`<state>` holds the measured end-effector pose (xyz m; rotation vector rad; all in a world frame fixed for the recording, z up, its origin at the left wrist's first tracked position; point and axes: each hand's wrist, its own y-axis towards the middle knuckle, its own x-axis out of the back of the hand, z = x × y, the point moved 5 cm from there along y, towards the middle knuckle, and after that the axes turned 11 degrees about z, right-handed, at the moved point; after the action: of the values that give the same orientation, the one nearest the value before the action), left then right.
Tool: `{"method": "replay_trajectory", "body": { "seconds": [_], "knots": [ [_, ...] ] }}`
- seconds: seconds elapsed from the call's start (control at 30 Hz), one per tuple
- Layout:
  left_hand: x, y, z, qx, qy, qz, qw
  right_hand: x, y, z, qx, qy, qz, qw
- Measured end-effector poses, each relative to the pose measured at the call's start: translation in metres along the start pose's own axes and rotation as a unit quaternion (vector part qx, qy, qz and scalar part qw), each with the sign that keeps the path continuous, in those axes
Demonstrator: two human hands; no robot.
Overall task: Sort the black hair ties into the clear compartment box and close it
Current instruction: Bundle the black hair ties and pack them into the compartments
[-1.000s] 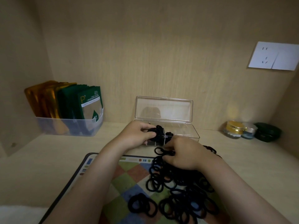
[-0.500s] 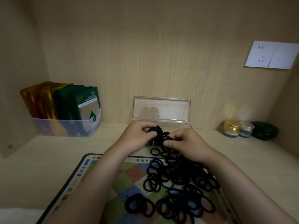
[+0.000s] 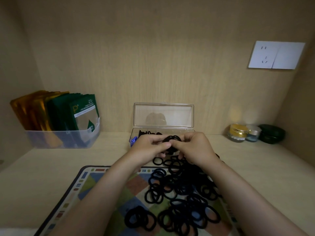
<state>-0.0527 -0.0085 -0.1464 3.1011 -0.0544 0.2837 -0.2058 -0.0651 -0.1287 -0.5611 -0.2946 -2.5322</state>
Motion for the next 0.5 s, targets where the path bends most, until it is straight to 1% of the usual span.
{"method": "replay_trajectory", "body": {
  "seconds": [0.03, 0.13, 0.2, 0.3, 0.37, 0.43, 0.5],
  "knots": [
    [0.001, 0.000, 0.001, 0.000, 0.010, -0.011, 1.000, 0.000, 0.000, 0.000, 0.000, -0.002, 0.010, 1.000],
    [0.002, 0.000, 0.002, 0.000, -0.014, -0.032, 0.999, -0.004, -0.001, 0.001, 0.012, 0.022, 0.057, 0.998],
    [0.003, -0.001, 0.000, -0.002, -0.017, -0.042, 0.999, -0.002, -0.002, 0.001, 0.020, 0.053, 0.046, 0.997],
    [0.006, -0.002, -0.001, -0.005, -0.027, -0.064, 0.998, 0.008, -0.002, 0.005, 0.037, 0.058, 0.000, 0.998],
    [0.004, -0.002, -0.002, -0.006, -0.034, -0.072, 0.997, 0.009, -0.004, 0.010, 0.068, 0.081, 0.008, 0.994],
    [0.001, -0.003, -0.004, -0.011, -0.039, -0.063, 0.997, 0.003, -0.007, 0.017, 0.101, 0.077, 0.036, 0.991],
    [-0.005, -0.003, -0.006, -0.016, -0.058, -0.029, 0.998, -0.003, -0.008, 0.018, 0.119, 0.046, 0.044, 0.991]
  ]
}}
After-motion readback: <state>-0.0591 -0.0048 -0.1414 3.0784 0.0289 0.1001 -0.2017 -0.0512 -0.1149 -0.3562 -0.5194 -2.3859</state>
